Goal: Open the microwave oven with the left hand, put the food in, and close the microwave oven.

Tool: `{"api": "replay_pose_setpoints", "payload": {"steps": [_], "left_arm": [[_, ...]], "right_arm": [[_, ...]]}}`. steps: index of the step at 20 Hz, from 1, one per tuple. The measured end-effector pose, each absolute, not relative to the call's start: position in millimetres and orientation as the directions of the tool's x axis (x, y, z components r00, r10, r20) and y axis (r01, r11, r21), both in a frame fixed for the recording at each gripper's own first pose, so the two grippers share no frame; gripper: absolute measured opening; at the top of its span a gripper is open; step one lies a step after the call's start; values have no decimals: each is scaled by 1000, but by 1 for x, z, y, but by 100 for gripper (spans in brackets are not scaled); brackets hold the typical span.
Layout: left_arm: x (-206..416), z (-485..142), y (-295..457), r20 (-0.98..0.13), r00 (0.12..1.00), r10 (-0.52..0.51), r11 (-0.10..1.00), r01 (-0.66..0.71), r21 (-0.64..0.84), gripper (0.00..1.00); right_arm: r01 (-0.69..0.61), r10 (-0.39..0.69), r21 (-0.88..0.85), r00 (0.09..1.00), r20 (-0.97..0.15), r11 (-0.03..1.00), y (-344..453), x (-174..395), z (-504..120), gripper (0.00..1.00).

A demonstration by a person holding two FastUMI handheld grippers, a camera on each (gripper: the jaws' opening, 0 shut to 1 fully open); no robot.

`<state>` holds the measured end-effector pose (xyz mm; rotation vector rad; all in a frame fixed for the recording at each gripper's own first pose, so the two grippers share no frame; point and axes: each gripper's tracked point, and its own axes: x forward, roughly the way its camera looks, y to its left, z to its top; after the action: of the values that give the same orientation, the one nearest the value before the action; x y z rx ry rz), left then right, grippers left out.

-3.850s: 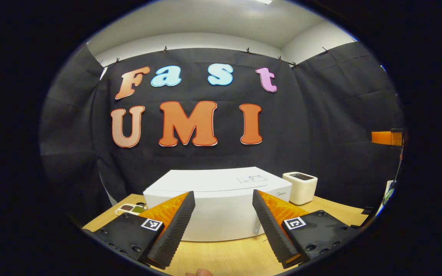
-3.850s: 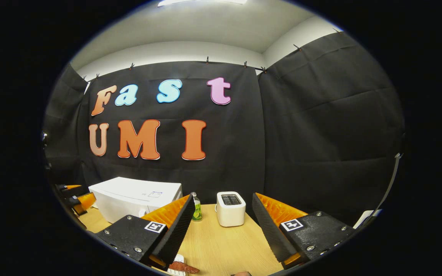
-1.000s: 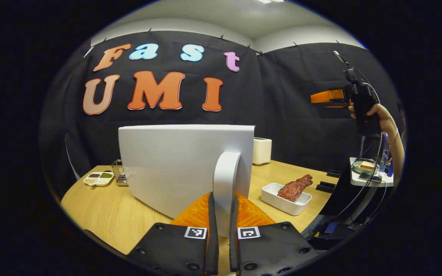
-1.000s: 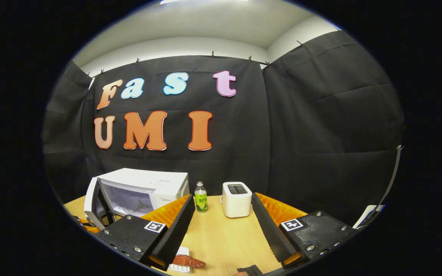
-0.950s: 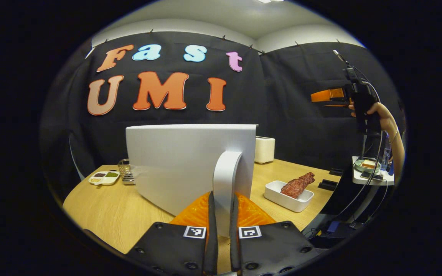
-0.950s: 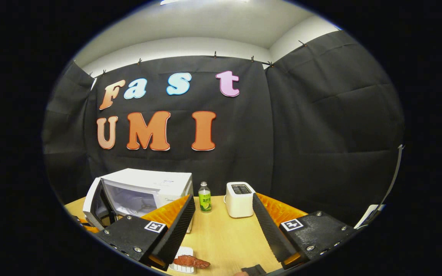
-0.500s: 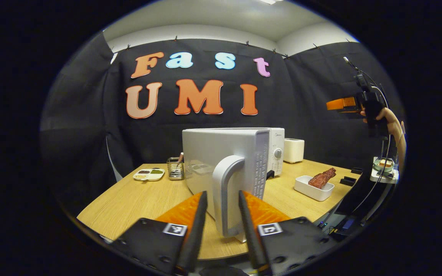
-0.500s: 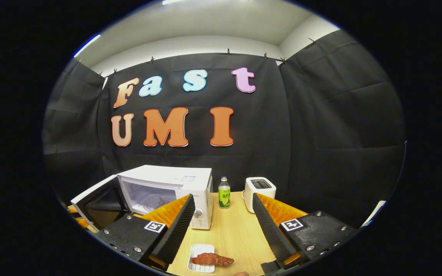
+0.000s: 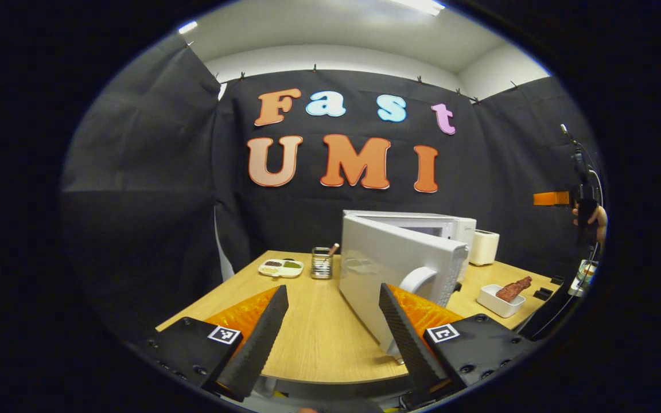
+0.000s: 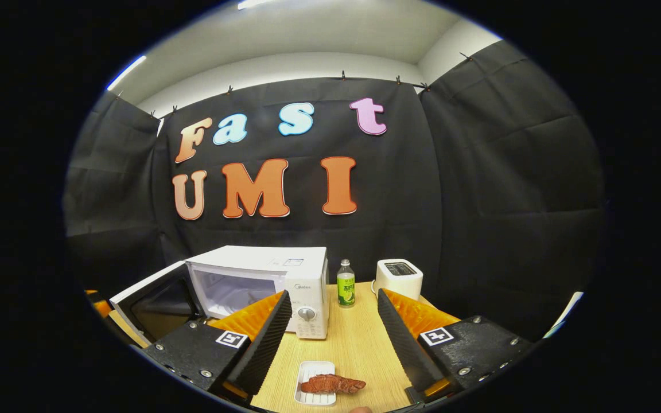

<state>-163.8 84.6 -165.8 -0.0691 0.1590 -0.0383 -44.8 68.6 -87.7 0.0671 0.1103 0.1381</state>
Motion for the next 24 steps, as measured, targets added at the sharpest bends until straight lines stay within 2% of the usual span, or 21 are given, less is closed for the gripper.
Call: {"api": "replay_pose_setpoints", "payload": {"steps": [1,4,5,6,10,13,15,17,18,24], "left_arm": [[-162,-159,96,-150,988,-20,998,11,-63,98],[-153,-138,122,-122,992,39,998,-44,-43,100],[-149,-134,132,-115,991,64,997,-68,-30,98],[-144,-130,140,-112,990,83,996,-86,-27,98],[-125,-117,159,-95,989,117,991,-123,-60,100],[-112,-115,167,-92,987,132,988,-139,-70,97],[-106,-116,169,-94,987,134,986,-142,-87,100],[-101,-117,171,-91,987,134,985,-143,-96,97],[-100,-119,172,-98,986,139,984,-148,-95,100],[-109,-128,177,-126,979,161,979,-174,-105,98]], "right_arm": [[-126,133,77,986,-102,989,67,-45,-89,94],[-97,107,100,990,-95,990,57,-46,-100,94],[-86,97,113,991,-96,990,53,-47,-105,98],[-72,85,130,992,-95,989,48,-47,-111,94],[-17,50,252,991,-128,967,35,-48,-148,93],[46,25,356,981,-191,933,29,-49,-185,94],[78,30,422,969,-244,903,31,-53,-211,95],[104,44,484,958,-284,869,34,-58,-235,94],[117,51,510,951,-305,852,35,-60,-247,93],[153,108,620,926,-362,769,47,-64,-283,74]]}}
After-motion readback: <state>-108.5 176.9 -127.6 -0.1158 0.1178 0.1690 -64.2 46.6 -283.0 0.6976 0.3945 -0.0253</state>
